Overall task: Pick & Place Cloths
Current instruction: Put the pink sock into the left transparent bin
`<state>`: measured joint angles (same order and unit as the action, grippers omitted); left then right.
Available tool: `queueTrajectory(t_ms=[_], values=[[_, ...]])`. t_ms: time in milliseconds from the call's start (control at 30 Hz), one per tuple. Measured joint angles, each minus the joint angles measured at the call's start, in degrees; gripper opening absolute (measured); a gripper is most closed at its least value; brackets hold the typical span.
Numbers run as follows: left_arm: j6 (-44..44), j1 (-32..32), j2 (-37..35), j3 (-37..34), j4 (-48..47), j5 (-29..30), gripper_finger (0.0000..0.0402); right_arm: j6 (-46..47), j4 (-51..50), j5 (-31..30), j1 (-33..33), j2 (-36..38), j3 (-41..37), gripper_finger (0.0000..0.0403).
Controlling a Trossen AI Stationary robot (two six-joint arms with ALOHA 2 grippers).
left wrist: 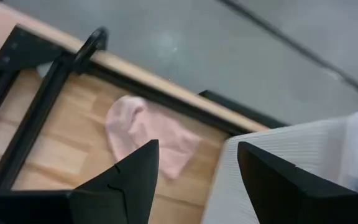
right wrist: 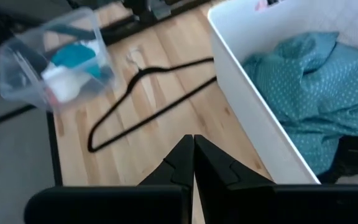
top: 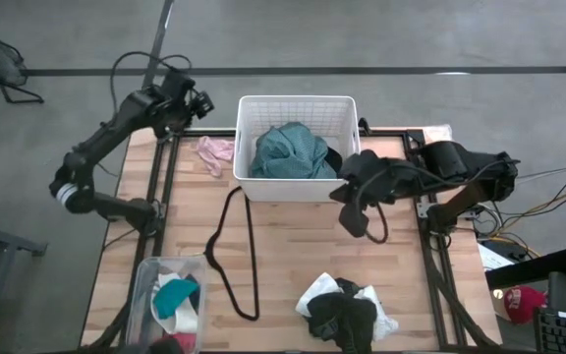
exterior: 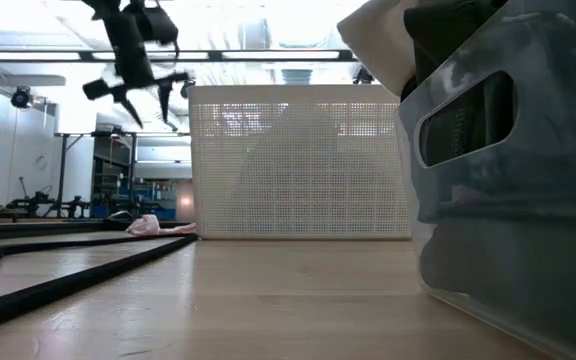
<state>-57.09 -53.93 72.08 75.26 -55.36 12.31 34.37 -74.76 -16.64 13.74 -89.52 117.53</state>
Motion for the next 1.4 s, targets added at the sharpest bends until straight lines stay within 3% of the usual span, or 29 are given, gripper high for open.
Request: queueTrajectory(t_ms=[433, 633, 900, 1233, 1400], values=[[-4.5, -2.6, 10.7, -5.0, 0.7, -3.4, 0.0216, 2.0, 4.2, -1.5, -0.2, 4.1, 0.0, 0.0008], [6.6, -3.5, 14.1, -5.1, 1.2, -6.8, 0.0209, 3.1, 4.4, -1.5, -0.1, 4.4, 0.0, 0.0008], [7.2, -3.9, 17.7, -5.2, -1.6, -7.3, 0.0209, 2.7, 4.8, -1.5, -0.2, 4.2, 0.0, 0.0008], [2.0, -2.9, 14.8, -4.7, -3.9, -13.3, 0.0206, 2.3, 4.9, -1.5, -0.2, 4.2, 0.0, 0.0008], [8.2, 0.6, 10.7, -4.4, -4.3, -11.6, 0.0206, 1.2, 4.9, -1.6, -0.2, 4.2, 0.0, 0.0008]])
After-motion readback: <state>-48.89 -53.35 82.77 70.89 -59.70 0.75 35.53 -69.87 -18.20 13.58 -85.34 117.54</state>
